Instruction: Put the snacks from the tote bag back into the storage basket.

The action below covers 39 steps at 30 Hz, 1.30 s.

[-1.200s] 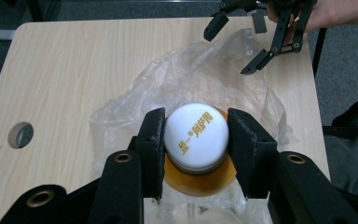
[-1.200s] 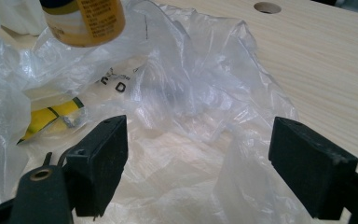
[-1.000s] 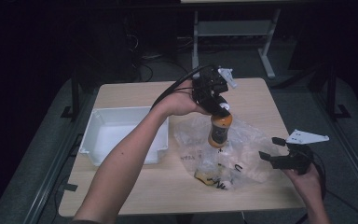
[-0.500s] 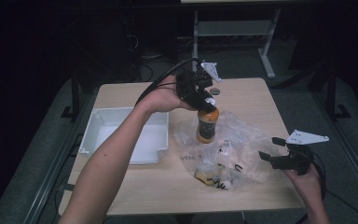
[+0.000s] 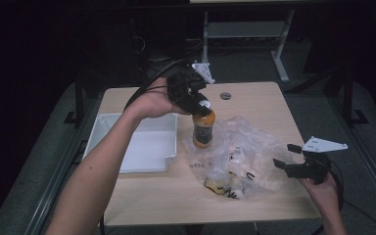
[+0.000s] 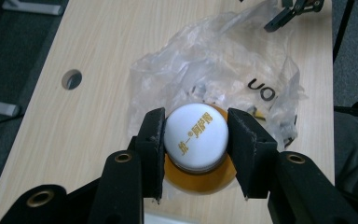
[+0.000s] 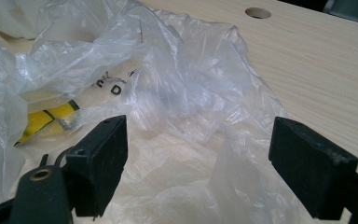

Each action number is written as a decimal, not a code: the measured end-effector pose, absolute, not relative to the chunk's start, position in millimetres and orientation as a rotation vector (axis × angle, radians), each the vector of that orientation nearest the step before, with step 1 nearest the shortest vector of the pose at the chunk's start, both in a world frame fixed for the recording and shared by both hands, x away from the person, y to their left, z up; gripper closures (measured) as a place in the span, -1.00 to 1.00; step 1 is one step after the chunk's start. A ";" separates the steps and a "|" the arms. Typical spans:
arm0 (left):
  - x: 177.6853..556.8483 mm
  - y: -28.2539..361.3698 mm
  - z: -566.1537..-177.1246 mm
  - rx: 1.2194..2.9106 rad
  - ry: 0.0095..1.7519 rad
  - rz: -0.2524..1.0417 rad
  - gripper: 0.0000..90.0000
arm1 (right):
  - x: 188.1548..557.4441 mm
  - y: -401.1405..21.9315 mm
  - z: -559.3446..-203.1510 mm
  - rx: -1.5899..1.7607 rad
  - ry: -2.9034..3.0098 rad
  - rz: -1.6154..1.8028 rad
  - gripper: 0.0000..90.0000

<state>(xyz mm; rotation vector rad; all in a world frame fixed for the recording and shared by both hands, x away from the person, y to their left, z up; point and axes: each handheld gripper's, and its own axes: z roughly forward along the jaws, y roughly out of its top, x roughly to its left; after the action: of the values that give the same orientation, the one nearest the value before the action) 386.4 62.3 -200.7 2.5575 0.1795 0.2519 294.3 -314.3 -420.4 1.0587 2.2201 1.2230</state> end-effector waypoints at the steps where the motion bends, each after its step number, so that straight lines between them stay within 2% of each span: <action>1: 386.4 65.5 -200.1 2.562 0.180 0.254 0.30 | 294.1 -314.2 -420.5 1.058 2.219 1.223 -0.58; 10: 383.0 89.0 -199.8 2.574 0.210 0.320 0.31 | 292.9 -311.1 -420.3 1.045 2.228 1.209 -0.58; 26: 381.3 138.6 -196.6 2.549 0.290 0.315 0.30 | 294.6 -310.4 -420.3 1.056 2.223 1.209 -0.58; 39: 388.3 178.3 -215.8 2.534 0.410 0.323 0.30 | 296.1 -308.1 -419.4 1.065 2.212 1.213 -0.58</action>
<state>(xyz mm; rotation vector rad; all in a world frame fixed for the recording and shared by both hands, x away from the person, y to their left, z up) 388.3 178.3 -215.8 2.5345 0.4102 0.3229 296.1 -308.1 -419.4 1.0647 2.2123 1.2131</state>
